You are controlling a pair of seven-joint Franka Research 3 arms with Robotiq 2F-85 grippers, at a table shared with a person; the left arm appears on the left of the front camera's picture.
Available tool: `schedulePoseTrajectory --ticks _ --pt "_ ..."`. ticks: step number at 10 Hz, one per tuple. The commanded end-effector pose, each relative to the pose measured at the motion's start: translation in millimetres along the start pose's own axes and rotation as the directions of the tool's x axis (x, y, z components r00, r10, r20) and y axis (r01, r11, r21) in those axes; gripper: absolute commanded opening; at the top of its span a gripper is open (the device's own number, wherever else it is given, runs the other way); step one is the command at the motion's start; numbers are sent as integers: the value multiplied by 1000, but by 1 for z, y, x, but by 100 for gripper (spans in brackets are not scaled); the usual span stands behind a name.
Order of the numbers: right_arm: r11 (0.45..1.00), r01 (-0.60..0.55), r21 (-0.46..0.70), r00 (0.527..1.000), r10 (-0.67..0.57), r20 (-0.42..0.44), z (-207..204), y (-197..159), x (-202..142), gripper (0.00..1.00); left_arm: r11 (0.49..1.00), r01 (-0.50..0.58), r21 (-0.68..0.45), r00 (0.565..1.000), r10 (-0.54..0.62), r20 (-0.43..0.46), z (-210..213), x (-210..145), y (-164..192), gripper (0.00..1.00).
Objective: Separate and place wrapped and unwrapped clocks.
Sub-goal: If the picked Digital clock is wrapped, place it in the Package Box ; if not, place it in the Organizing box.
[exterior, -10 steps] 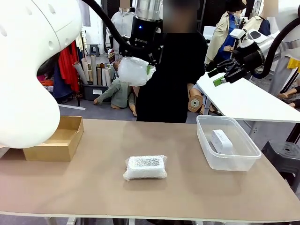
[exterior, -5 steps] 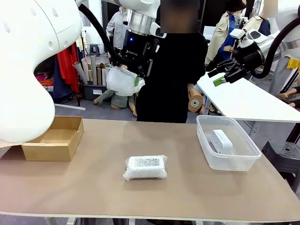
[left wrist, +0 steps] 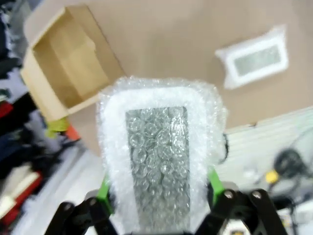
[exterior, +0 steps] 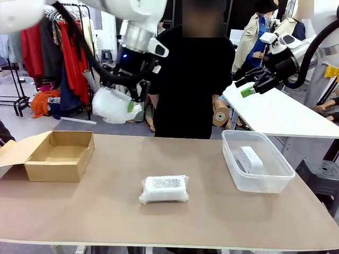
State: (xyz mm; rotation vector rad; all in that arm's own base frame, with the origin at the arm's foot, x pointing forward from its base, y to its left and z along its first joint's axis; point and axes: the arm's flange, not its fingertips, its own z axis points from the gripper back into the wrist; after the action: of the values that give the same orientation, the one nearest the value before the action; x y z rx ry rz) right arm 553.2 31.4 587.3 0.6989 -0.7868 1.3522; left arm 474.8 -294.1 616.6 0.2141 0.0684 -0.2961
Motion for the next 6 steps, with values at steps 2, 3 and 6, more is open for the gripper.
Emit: schedulePoseTrajectory --ticks 2,3,6 --pt "1000 -15 -4 1000 15 2 1 1 1 100 944 -292 -156 934 316 168 -47 -21 33 0" --pt "1000 -15 -4 1000 15 2 1 1 1 100 921 -343 -186 916 372 153 -55 -18 43 0" --pt "1000 -15 -4 1000 15 2 1 1 1 100 867 -465 -177 864 488 120 -72 -15 68 0"
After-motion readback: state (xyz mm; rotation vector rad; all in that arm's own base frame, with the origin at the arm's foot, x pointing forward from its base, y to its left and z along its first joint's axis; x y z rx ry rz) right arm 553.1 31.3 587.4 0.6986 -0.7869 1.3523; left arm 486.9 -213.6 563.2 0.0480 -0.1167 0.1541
